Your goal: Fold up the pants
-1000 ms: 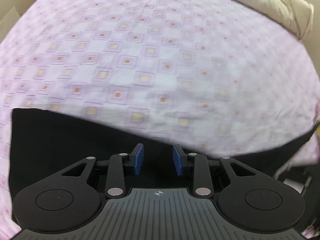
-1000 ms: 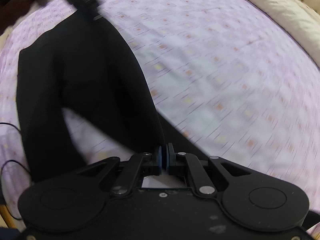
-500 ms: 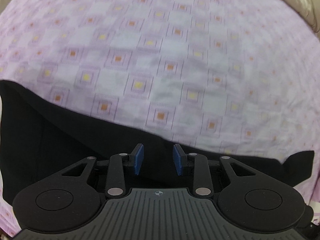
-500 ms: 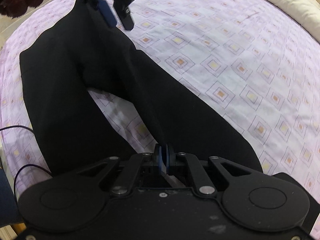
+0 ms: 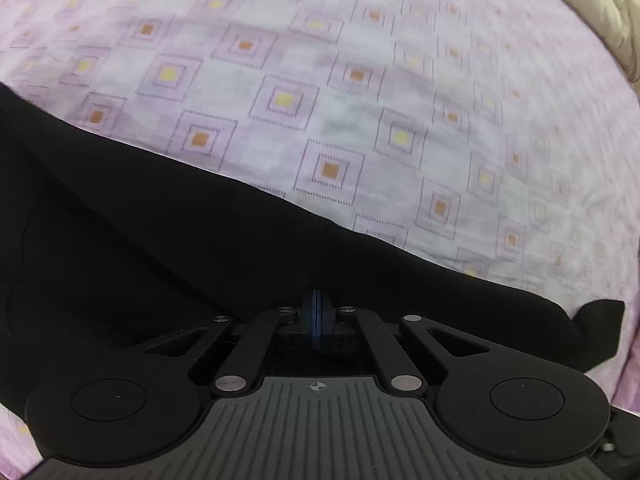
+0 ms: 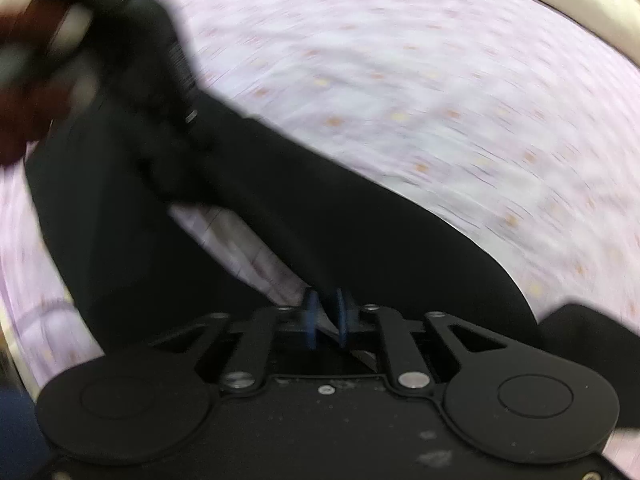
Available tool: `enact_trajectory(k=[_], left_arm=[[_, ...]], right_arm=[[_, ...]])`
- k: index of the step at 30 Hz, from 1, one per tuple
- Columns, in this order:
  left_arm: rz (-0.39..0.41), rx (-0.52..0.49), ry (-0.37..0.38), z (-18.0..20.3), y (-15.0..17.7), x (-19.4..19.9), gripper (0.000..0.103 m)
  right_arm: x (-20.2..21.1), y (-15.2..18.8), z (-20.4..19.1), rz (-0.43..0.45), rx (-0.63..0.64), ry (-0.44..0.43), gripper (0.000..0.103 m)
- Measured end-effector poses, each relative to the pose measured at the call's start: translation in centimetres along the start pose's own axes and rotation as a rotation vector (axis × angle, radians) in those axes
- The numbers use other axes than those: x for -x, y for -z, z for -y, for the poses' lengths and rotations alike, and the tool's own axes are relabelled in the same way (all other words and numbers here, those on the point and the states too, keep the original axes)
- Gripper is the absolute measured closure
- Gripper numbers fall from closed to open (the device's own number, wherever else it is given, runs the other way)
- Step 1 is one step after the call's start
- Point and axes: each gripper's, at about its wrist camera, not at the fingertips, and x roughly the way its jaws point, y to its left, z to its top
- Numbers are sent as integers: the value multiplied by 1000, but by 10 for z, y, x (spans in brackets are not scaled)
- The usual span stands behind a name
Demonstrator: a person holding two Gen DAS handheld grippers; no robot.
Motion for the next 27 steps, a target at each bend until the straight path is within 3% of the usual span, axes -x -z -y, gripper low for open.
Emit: enact_trajectory(k=[2, 5, 11, 13, 15, 17, 19, 20, 21, 24, 27], left_arm=[[33, -26, -25, 4, 6, 4, 103], [59, -81, -54, 10, 12, 7, 103], [57, -131, -68, 14, 14, 6, 103], [54, -130, -67, 13, 14, 5, 103], [49, -132, -67, 14, 13, 4, 103], [44, -134, -69, 14, 12, 3, 103], [48, -137, -72, 16, 11, 3, 103], [51, -143, -72, 16, 11, 4, 103], [54, -152, -74, 17, 12, 5, 103], [64, -177, -73, 21, 16, 11, 103], [77, -197, -60, 23, 24, 23, 103]], right_arm=[[12, 4, 18, 41, -164, 25, 56], [31, 20, 60, 110, -449, 90, 50], [41, 67, 155, 94, -925, 324, 35], [40, 80, 178, 105, -1029, 355, 30], [36, 91, 199, 112, -1126, 352, 16], [30, 100, 214, 127, -1207, 324, 15], [25, 112, 222, 140, -1282, 289, 38], [24, 115, 225, 155, -1309, 276, 72], [24, 115, 227, 150, -1332, 296, 94], [38, 112, 223, 209, -1314, 278, 97], [74, 104, 203, 271, -1188, 320, 98]])
